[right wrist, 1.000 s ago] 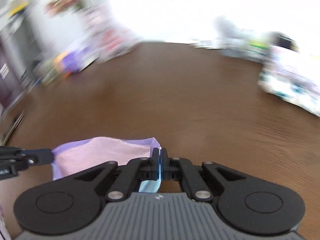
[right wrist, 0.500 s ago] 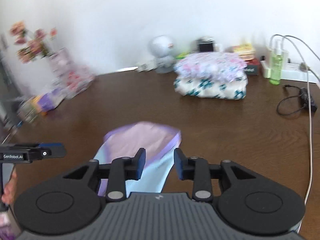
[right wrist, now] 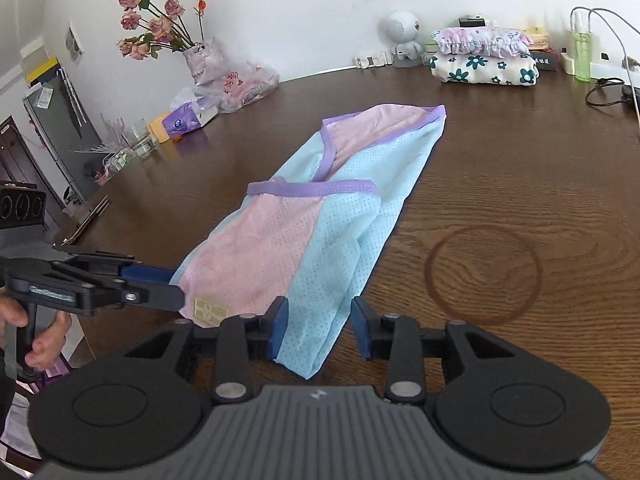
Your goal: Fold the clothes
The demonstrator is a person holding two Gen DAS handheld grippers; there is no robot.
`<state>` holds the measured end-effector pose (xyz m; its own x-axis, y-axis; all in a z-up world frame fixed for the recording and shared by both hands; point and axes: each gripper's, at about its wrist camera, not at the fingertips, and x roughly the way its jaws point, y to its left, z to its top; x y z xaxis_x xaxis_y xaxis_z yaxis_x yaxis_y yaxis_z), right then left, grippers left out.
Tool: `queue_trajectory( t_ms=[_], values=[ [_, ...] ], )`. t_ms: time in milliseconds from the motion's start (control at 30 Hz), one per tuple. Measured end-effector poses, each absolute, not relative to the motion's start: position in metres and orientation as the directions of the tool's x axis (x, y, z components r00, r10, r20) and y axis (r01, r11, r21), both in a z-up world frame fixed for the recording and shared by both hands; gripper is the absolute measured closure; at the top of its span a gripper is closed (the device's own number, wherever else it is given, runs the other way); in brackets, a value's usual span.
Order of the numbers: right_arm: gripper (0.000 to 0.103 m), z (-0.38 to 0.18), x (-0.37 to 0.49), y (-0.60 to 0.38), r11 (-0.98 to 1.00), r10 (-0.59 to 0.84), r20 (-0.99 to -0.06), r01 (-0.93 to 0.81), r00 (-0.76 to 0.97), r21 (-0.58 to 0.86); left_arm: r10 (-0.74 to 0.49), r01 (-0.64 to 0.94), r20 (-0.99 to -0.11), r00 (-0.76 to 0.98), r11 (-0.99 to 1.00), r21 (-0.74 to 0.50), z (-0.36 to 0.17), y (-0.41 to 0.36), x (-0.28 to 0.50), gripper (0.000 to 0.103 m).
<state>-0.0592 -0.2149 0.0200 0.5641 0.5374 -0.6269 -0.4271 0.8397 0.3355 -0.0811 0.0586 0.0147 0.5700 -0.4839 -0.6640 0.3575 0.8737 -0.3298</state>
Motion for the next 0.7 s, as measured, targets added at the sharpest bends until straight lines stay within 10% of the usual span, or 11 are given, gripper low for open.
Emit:
queue_trajectory(
  t_ms=[100, 333, 400, 500, 700],
  values=[
    [0.099, 0.015, -0.064, -0.211, 0.849, 0.524, -0.636, -0.409, 0.567, 0.335, -0.494, 0.332, -0.663, 0.563, 0.869, -0.367, 0.012, 0.063, -0.085, 0.093],
    [0.101, 0.026, -0.085, -0.207, 0.862, 0.482, -0.683, -0.435, 0.548, 0.26, -0.525, 0.325, -0.638, 0.563, 0.851, -0.413, 0.012, 0.079, -0.105, 0.086],
    [0.095, 0.041, -0.079, -0.2, 0.85, 0.493, -0.655, -0.477, 0.572, 0.224, -0.534, 0.369, -0.635, 0.559, 0.846, -0.386, 0.015, 0.081, -0.107, 0.075],
    [0.058, 0.065, -0.062, -0.183, 0.815, 0.535, -0.595, -0.553, 0.6, 0.175, -0.541, 0.436, -0.635, 0.551, 0.836, -0.334, 0.017, 0.078, -0.106, 0.064],
    [0.06, 0.065, 0.013, -0.1, 0.72, 0.589, -0.628, -0.683, 0.508, 0.123, -0.546, 0.516, -0.646, 0.534, 0.815, -0.262, 0.015, 0.065, -0.104, 0.065]
  ],
)
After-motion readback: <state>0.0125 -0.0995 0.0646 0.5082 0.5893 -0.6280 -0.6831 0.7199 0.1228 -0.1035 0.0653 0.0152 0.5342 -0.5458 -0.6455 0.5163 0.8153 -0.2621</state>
